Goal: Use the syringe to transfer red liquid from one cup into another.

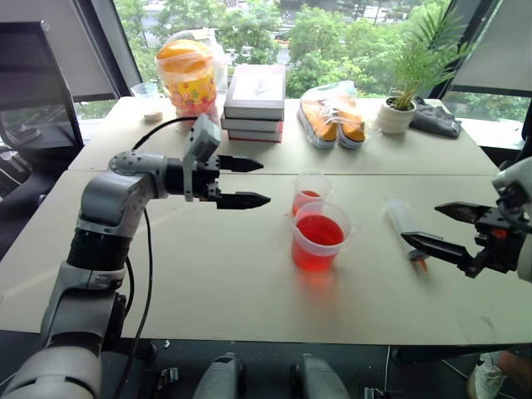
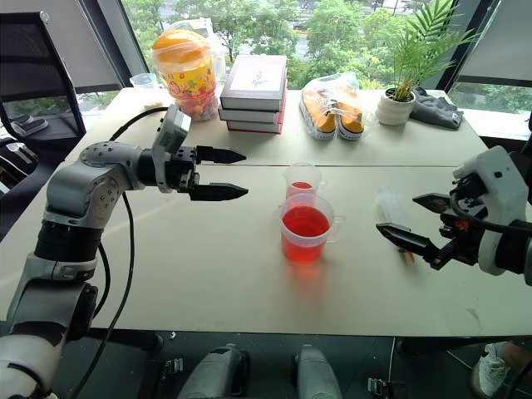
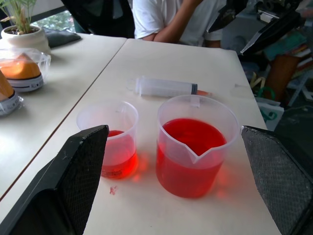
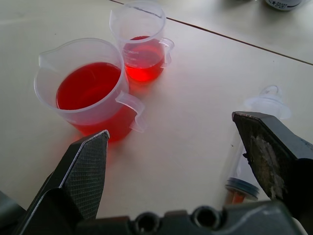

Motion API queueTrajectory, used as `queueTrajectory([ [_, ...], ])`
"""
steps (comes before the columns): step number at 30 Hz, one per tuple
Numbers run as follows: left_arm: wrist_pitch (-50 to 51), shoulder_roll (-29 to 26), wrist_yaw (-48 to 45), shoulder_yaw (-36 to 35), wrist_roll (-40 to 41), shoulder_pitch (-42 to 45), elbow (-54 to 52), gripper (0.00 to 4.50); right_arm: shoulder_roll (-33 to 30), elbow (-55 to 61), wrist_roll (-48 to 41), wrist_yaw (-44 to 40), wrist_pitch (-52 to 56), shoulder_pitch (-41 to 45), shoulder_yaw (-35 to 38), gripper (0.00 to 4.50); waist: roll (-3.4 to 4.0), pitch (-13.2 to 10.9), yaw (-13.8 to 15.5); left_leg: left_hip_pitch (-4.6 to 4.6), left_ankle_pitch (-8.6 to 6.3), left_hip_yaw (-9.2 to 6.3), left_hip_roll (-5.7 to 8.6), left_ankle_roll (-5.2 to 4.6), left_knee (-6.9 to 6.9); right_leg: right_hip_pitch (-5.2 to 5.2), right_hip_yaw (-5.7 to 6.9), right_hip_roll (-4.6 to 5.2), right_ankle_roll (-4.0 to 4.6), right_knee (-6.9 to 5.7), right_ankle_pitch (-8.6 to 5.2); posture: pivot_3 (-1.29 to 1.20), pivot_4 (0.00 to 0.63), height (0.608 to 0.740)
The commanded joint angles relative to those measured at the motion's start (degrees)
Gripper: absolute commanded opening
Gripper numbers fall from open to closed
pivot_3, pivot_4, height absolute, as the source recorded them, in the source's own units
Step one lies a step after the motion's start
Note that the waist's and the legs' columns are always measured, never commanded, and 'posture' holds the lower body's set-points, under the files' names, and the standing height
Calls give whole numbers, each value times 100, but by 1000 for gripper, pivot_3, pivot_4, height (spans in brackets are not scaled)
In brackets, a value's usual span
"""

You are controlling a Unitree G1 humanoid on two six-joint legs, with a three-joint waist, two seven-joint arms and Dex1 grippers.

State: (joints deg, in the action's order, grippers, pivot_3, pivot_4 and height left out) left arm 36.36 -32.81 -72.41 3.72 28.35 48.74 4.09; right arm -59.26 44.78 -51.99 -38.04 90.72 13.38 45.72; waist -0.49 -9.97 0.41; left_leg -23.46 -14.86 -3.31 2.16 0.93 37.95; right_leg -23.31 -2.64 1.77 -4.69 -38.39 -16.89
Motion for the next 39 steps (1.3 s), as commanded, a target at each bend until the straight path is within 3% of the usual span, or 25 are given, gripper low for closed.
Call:
queueTrajectory([
  [1,-5,41,18,-84,136,134,-47,4480,-99,63,-34,41,-78,-16,217,4452,0,0,8,0,0,0,0,0,0,0,0,0,0,0,0,0,150,740],
  [30,-57,34,-43,-116,351,136,-7,4480,-181,1,38,284,-110,-100,155,4452,0,0,14,0,-1,0,0,-2,0,2,0,1,-1,7,0,0,150,740],
  [34,-67,44,-37,-93,330,160,36,4480,-299,-547,174,565,143,250,-224,4452,0,0,1,0,-1,1,0,-2,0,3,1,1,-1,7,0,0,150,740],
  [39,-224,160,-81,-6,258,207,171,4480,-701,-2145,404,614,95,1043,-1476,4452,1,0,-16,1,-1,4,-1,-2,-1,4,0,4,0,11,0,0,150,740],
])
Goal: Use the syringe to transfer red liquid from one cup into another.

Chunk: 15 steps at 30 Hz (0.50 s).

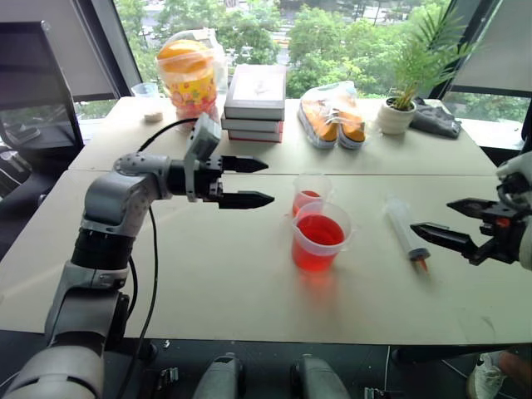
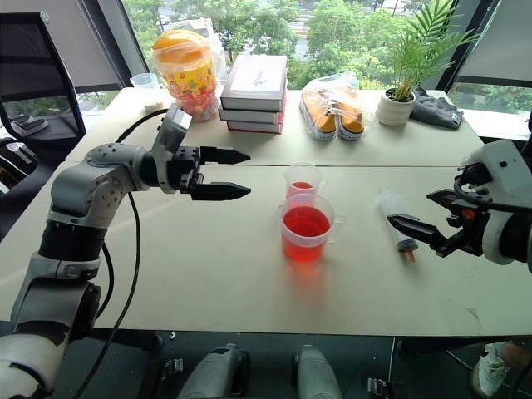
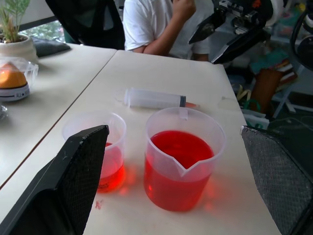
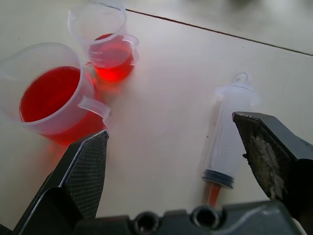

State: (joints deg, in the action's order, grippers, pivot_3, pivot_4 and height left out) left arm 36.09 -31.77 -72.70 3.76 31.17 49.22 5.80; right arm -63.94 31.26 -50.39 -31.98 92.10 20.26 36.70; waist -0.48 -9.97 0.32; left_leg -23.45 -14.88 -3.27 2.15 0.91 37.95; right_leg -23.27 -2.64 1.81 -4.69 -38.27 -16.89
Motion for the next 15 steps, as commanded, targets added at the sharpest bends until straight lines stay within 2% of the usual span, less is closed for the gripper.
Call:
queueTrajectory([
  [1,-233,85,-58,7,-36,157,11,4480,-298,-1066,308,-24,-115,455,-785,4452,0,0,-6,0,0,0,0,0,0,0,0,0,0,2,0,0,150,740],
  [4,-304,198,-49,10,-61,215,126,4480,-440,-2241,622,-247,-418,1018,-1818,4452,1,0,-7,-2,-1,2,0,-2,-4,-1,0,1,1,10,0,0,150,740],
  [9,-390,334,19,29,-104,111,58,4480,-206,-4460,1679,-825,-1354,2447,-3740,4452,4,-2,-94,-5,-4,10,0,-6,-7,-6,-3,1,0,13,0,0,150,740],
  [15,-419,319,147,17,-118,-78,-130,4480,224,-6082,2683,-1819,-2224,3611,-5103,4452,7,-4,-143,-8,-4,12,1,-6,-19,-18,-5,-3,-1,13,1,0,150,740],
])
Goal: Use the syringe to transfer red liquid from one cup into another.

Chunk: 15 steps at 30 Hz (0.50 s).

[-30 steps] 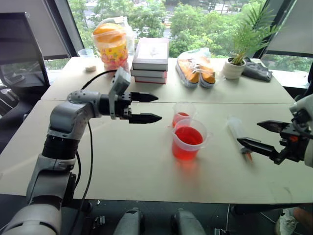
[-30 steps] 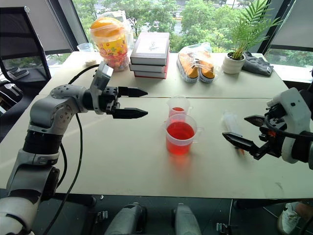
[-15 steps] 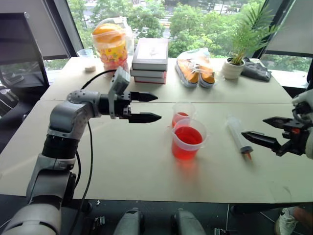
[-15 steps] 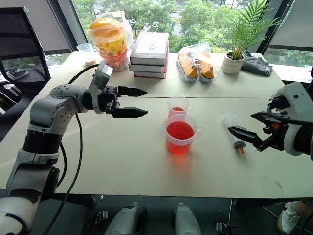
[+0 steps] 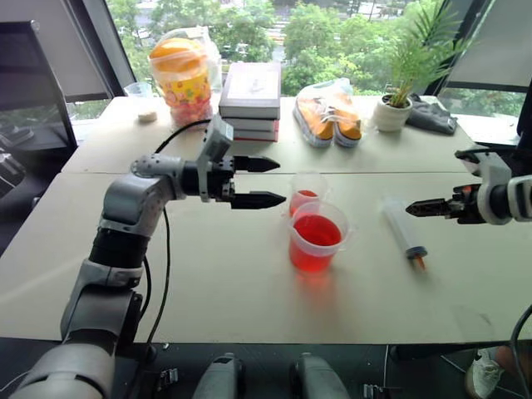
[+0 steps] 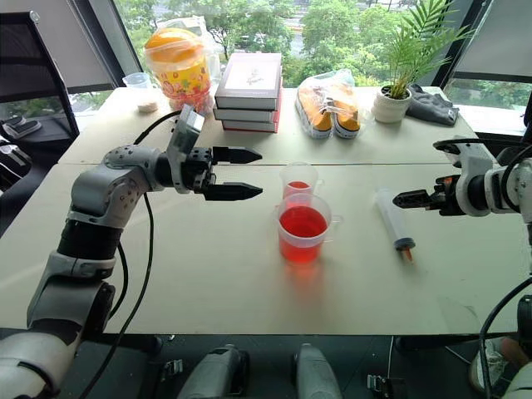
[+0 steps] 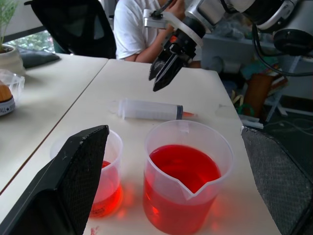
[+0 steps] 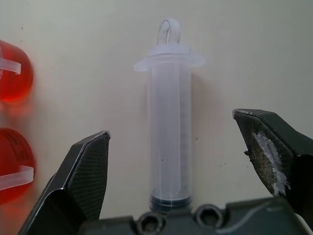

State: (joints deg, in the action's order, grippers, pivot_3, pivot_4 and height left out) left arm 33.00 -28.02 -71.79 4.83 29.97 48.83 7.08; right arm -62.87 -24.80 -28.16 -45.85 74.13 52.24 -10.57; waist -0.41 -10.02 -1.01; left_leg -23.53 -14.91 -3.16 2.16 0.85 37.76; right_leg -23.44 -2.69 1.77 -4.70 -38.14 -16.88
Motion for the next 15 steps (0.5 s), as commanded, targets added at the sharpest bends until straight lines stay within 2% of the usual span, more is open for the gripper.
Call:
queueTrajectory([
  [1,-117,-67,71,-88,-4,-68,-292,4480,196,-677,611,-591,-539,549,-539,4452,0,0,-7,0,0,1,0,0,-1,0,-1,-1,0,0,0,0,150,740],
  [6,-109,-122,169,-117,14,-216,-470,4480,835,-1629,1409,-1368,-1197,1034,-1333,4452,0,0,1,1,0,-1,0,0,1,0,0,-2,-1,-1,0,0,150,740],
  [15,-52,-138,364,-136,59,-332,-681,4480,1486,-2807,2451,-1896,-1965,1244,-1697,4452,1,0,25,-3,0,-3,3,2,7,-1,2,2,-3,-2,2,0,150,740],
])
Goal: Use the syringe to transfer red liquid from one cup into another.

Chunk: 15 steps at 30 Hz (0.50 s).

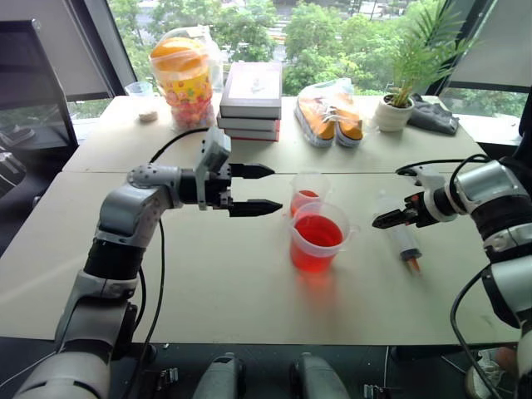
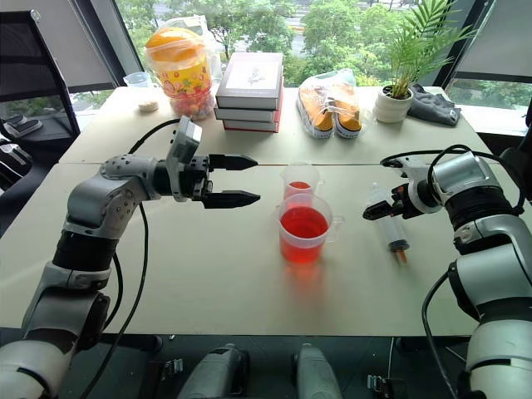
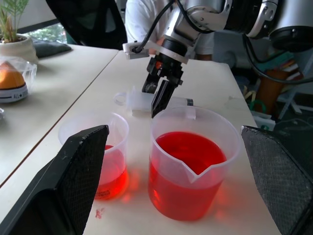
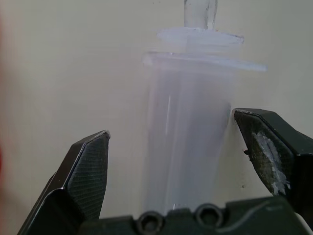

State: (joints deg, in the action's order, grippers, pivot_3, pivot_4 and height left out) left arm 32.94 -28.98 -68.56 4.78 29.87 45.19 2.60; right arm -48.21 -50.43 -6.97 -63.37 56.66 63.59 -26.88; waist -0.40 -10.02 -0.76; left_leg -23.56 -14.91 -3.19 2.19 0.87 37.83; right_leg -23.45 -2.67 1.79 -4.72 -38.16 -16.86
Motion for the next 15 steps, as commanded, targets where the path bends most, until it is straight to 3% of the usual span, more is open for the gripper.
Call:
queueTrajectory([
  [1,-44,-45,60,-140,74,24,-243,4480,52,-307,439,-210,-298,103,-95,4452,0,0,-1,1,0,0,0,0,1,1,0,0,0,-1,0,0,150,740],
  [2,-45,-45,77,-144,75,20,-249,4480,87,-370,529,-256,-354,106,-97,4452,0,0,-3,2,0,0,0,0,2,2,0,-1,0,-2,0,0,150,740],
  [5,-52,-45,105,-145,77,10,-262,4480,186,-516,757,-366,-480,121,-71,3624,0,0,-4,4,0,-1,0,0,7,6,1,-1,-2,-3,2,0,150,740],
  [8,-71,-30,140,-134,70,10,-267,4480,282,-658,966,-396,-599,130,-15,2155,0,0,-6,4,0,-2,0,1,7,6,2,-1,-3,-4,3,0,150,740],
  [10,-83,-12,152,-113,62,37,-252,4480,272,-652,1047,-449,-590,134,48,1494,0,1,-7,4,0,-3,0,1,7,6,2,-2,-3,-3,3,0,150,740],
  [15,-115,4,95,-65,26,164,-140,4480,-172,182,960,-366,-171,213,564,1484,4,-2,10,4,0,-3,2,1,8,6,2,1,-4,-4,3,0,150,740],
])
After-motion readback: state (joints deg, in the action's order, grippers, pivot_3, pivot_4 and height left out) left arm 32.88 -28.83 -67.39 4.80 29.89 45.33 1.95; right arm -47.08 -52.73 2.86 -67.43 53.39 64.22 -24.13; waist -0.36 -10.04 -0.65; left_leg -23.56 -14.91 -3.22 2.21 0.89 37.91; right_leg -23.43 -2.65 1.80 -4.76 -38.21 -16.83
